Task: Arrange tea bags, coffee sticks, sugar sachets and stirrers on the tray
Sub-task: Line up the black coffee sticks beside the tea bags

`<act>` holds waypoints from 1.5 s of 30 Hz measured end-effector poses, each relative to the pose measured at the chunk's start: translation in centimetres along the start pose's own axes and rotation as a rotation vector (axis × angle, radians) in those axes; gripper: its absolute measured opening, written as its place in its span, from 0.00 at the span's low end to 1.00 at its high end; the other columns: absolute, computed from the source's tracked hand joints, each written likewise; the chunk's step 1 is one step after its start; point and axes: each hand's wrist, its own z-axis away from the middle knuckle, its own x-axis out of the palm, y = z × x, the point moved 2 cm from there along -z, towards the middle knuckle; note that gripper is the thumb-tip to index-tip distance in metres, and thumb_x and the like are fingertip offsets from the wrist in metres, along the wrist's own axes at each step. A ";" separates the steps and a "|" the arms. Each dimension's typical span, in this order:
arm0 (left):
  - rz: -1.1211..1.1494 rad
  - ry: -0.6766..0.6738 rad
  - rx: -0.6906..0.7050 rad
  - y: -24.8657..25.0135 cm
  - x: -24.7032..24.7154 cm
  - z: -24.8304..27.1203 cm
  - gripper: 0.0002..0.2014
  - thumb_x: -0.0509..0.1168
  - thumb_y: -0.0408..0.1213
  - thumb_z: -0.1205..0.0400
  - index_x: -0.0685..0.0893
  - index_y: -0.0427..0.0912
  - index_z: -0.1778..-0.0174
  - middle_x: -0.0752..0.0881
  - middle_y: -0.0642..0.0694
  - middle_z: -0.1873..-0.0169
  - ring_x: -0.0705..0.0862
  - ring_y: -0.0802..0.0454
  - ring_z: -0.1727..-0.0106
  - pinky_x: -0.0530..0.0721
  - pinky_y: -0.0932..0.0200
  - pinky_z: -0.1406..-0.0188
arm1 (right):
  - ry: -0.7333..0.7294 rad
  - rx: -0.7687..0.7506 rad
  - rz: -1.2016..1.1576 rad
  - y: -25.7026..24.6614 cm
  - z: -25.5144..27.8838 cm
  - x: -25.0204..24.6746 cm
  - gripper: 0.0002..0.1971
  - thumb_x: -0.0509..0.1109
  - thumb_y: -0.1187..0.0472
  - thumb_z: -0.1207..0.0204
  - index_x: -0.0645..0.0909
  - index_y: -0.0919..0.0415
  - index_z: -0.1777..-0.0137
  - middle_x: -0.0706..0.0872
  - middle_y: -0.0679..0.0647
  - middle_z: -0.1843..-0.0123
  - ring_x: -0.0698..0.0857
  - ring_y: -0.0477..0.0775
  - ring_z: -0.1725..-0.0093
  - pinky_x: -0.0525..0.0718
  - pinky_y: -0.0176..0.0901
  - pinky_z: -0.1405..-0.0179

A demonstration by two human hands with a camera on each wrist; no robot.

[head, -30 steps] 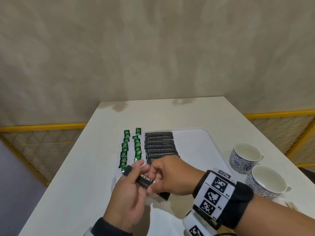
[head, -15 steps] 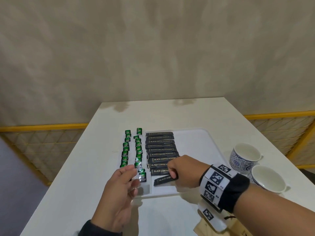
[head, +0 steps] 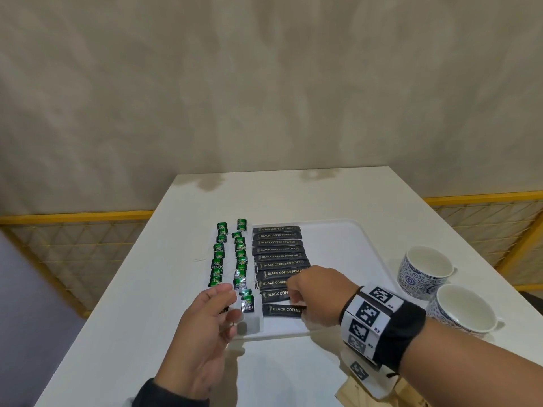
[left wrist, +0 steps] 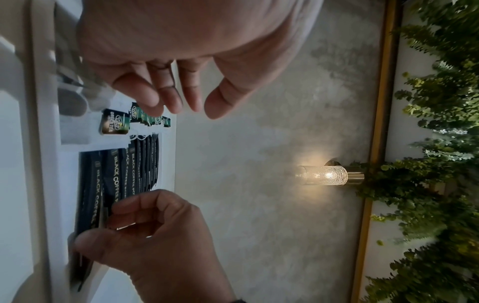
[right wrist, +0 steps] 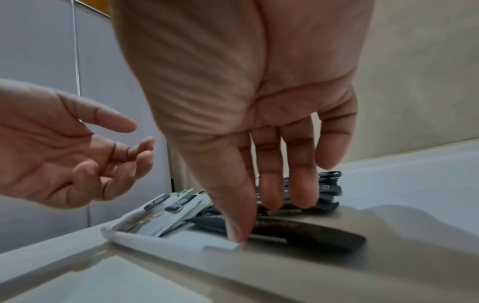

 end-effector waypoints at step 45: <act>-0.364 -0.314 0.080 0.4 3.0 5.5 0.09 0.69 0.39 0.22 0.87 0.37 0.51 0.88 0.44 0.57 0.85 0.47 0.60 0.79 0.53 0.59 | 0.161 0.092 -0.226 0.6 11.2 -5.3 0.10 0.69 0.52 0.21 0.81 0.45 0.41 0.83 0.41 0.49 0.79 0.43 0.52 0.73 0.33 0.60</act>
